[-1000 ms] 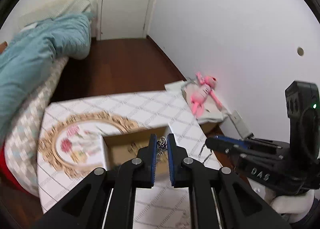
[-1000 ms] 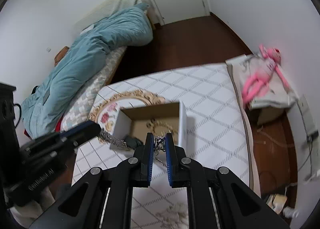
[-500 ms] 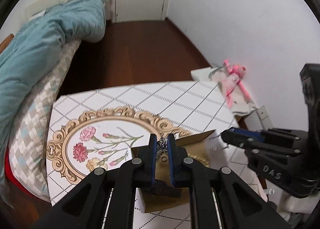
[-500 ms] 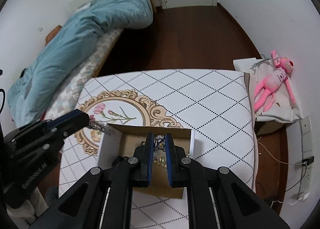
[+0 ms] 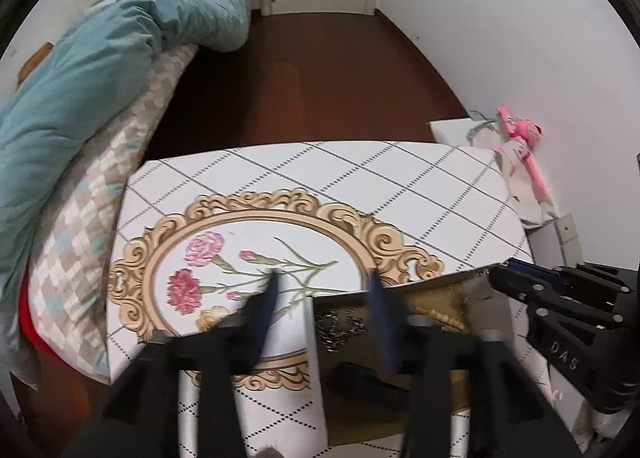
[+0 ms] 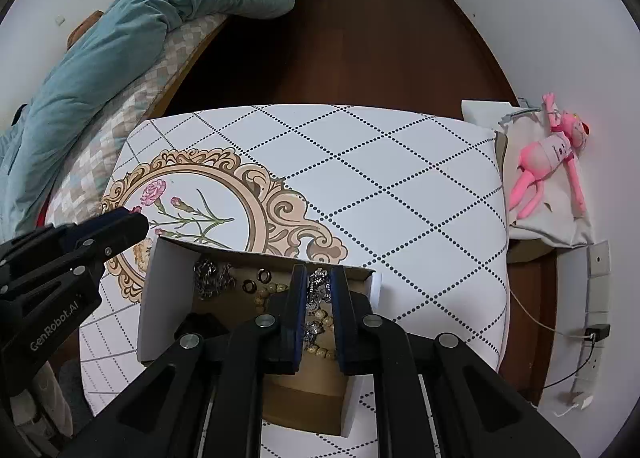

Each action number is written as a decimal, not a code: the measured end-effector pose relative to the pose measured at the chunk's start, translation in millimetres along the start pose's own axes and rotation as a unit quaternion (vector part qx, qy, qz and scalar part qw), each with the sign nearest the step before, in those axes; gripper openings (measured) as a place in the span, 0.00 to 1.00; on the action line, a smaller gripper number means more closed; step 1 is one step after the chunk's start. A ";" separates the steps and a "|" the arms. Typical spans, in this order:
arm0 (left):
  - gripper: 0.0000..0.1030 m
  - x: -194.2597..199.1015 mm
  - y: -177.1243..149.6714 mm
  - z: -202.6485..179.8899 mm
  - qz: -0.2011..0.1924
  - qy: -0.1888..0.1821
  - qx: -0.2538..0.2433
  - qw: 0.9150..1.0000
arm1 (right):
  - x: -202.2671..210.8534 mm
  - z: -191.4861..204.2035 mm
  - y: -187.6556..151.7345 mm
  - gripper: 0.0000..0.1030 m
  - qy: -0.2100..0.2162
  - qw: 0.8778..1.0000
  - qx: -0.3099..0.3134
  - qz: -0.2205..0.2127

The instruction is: Organize jewelry

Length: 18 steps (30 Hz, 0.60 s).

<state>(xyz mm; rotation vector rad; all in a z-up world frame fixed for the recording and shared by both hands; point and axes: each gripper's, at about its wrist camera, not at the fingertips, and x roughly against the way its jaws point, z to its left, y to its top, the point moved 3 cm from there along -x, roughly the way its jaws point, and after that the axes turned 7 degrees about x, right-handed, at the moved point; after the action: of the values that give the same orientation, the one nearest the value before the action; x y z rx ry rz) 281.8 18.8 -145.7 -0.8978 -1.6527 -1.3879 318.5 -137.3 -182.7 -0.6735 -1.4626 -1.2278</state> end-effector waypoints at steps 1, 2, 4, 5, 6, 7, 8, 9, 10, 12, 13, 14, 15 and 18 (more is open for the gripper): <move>0.63 1.3 0.1 1.2 -0.005 0.001 0.003 1.000 | -0.1 -1.4 0.4 0.13 -0.005 1.000 -0.003 0.002; 0.63 2.2 -0.8 2.1 -0.007 0.003 0.005 1.000 | 0.0 -2.0 0.9 0.13 -0.006 1.000 -0.005 0.003; 0.68 1.9 -3.0 4.8 -0.006 0.016 0.008 1.000 | 2.1 -2.6 1.1 0.13 -0.010 1.000 -0.006 0.001; 0.75 2.2 -4.7 6.5 -0.007 0.025 0.009 1.000 | 4.0 -3.2 0.5 0.13 -0.015 1.000 -0.006 -0.001; 0.79 3.1 -5.9 7.8 -0.010 0.032 0.010 0.999 | 7.6 -4.4 -1.1 0.15 -0.021 1.000 -0.007 -0.006; 0.83 4.2 -8.1 9.3 -0.013 0.036 0.011 0.999 | 10.3 -4.6 -2.9 0.22 -0.024 1.000 -0.007 -0.010; 0.85 5.2 -10.7 10.5 -0.015 0.037 0.013 0.999 | 13.6 -4.7 -5.4 0.35 -0.031 0.999 -0.006 -0.013; 0.87 6.4 -14.0 12.0 -0.017 0.038 0.017 0.999 | 17.6 -4.7 -9.0 0.42 -0.041 0.999 -0.005 -0.019; 0.93 7.3 -17.6 12.8 -0.020 0.038 0.018 0.999 | 20.6 -5.1 -12.1 0.55 -0.047 0.999 -0.005 -0.023; 0.99 10.5 -26.0 13.5 -0.028 0.041 0.017 0.999 | 26.9 -6.9 -23.5 0.66 -0.068 0.997 -0.009 -0.032; 0.99 12.0 -30.4 13.3 -0.033 0.043 0.016 0.998 | 29.0 -8.1 -28.5 0.70 -0.078 0.996 -0.012 -0.034; 0.99 13.2 -35.5 13.4 -0.037 0.047 0.016 0.998 | 31.2 -9.5 -34.6 0.74 -0.090 0.995 -0.014 -0.038; 0.99 13.8 -39.9 13.5 -0.039 0.050 0.016 0.998 | 32.4 -10.5 -39.6 0.78 -0.099 0.994 -0.017 -0.039; 1.00 13.5 -50.6 13.5 -0.038 0.050 0.020 0.998 | 32.4 -13.1 -57.4 0.95 -0.118 0.992 -0.024 -0.038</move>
<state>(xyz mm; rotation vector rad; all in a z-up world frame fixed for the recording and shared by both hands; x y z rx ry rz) 229.2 24.8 -156.9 -0.7368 -1.6476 -1.4216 263.1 -173.8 -172.5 -0.8250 -1.6703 -1.2788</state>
